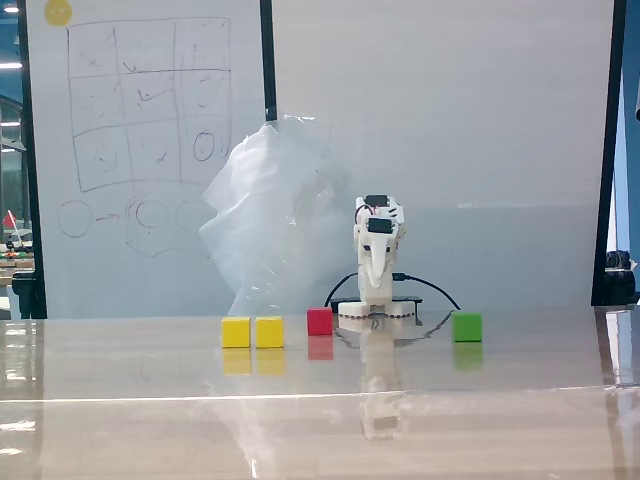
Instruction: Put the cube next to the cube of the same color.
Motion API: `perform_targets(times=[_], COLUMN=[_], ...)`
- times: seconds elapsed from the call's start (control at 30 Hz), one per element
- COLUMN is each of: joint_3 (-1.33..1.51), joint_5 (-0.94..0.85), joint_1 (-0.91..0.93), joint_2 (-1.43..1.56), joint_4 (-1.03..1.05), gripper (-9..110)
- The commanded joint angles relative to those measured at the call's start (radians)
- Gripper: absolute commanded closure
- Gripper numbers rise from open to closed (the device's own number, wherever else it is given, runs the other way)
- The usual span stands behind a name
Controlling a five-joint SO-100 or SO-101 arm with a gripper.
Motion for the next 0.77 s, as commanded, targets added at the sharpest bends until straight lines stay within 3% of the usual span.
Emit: perform_targets(times=[0.0, 0.73], joint_3=[-0.011, -0.012], joint_5=[0.008, 0.008], joint_1=[0.012, 0.003], joint_2=[0.034, 0.031], joint_4=[0.026, 0.028], gripper=[97, 98])
